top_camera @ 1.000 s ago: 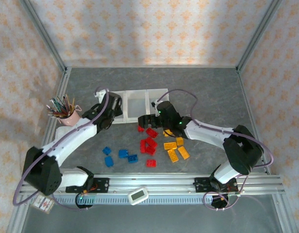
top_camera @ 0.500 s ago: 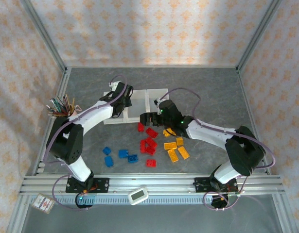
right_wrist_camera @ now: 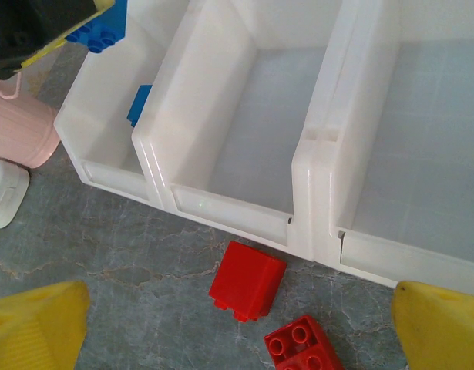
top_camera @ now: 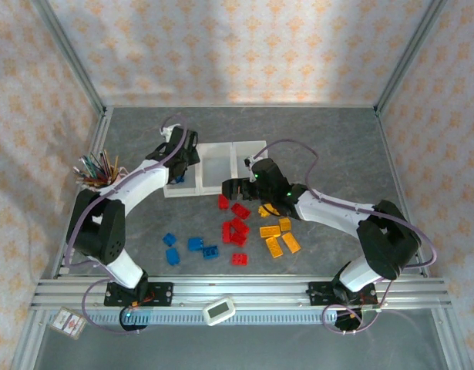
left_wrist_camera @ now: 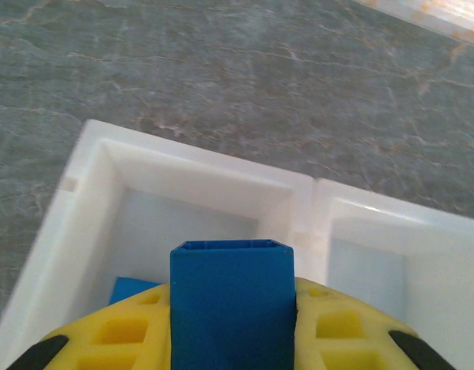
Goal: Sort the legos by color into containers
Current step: Place the lego in the container, then pick up the lego from the bottom-left of the table.
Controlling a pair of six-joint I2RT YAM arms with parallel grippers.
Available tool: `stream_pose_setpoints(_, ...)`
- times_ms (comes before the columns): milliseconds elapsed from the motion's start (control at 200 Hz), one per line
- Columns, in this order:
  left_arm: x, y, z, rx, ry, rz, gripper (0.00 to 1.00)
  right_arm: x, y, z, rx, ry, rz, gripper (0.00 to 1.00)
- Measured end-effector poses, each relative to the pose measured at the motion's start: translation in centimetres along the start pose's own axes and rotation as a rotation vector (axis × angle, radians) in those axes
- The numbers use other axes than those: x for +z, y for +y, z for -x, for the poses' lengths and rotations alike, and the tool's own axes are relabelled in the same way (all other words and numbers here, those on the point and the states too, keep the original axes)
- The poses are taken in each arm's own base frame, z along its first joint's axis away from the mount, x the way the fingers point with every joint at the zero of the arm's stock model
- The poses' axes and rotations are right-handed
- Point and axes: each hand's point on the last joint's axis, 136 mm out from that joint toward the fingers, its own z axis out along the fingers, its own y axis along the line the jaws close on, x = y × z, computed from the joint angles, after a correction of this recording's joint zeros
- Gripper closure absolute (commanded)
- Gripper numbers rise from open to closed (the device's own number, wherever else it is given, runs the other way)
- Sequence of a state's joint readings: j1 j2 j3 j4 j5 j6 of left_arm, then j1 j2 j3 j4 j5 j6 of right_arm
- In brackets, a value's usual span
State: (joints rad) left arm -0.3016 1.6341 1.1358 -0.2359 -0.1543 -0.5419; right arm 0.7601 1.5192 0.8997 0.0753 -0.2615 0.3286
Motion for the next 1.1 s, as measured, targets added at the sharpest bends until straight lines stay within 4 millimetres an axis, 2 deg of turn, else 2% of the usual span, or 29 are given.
stream_pose_setpoints(110, 1.0, 0.5, -0.3, -0.012, 0.021, 0.003, 0.71, 0.2, -0.1, -0.2, 0.000, 0.005, -0.003, 0.00)
stream_pose_setpoints(175, 1.8, 0.4, -1.0, -0.007, 0.042, 0.001, 0.62, 0.2, -0.2, -0.3, 0.000, 0.008, -0.005, 0.00)
stream_pose_setpoints(300, 2.8, 0.3, -2.4, 0.007, 0.085, 0.000, 0.53, 0.2, -0.2, -0.2, -0.003, 0.008, -0.005, 0.00)
stream_pose_setpoints(470, 2.9, 0.2, -2.4, 0.013, 0.088, -0.006, 0.42, 0.2, -0.2, -0.3, -0.015, 0.013, -0.008, 0.00)
stream_pose_setpoints(581, 2.6, 0.2, -2.3, 0.018, 0.086, -0.006, 0.41, 0.0, -0.2, -0.3, -0.023, 0.018, -0.010, 0.00)
stream_pose_setpoints(746, 0.5, 0.2, -1.0, 0.005, 0.051, -0.028, 0.41, -1.1, 0.2, 0.2, -0.045, 0.009, -0.004, 0.00)
stream_pose_setpoints(896, -2.9, 0.9, -0.3, -0.015, 0.010, -0.066, 0.40, -2.0, 1.0, 0.2, -0.068, 0.008, 0.011, 0.00)
stream_pose_setpoints(1006, -4.8, 1.7, -1.5, -0.020, 0.015, -0.076, 0.40, -2.2, 2.0, -0.6, -0.096, 0.023, 0.031, 0.00)
stream_pose_setpoints(1101, -6.3, 2.1, -4.0, -0.004, 0.049, -0.081, 0.39, -2.1, 3.0, -2.3, -0.125, 0.056, 0.050, 0.00)
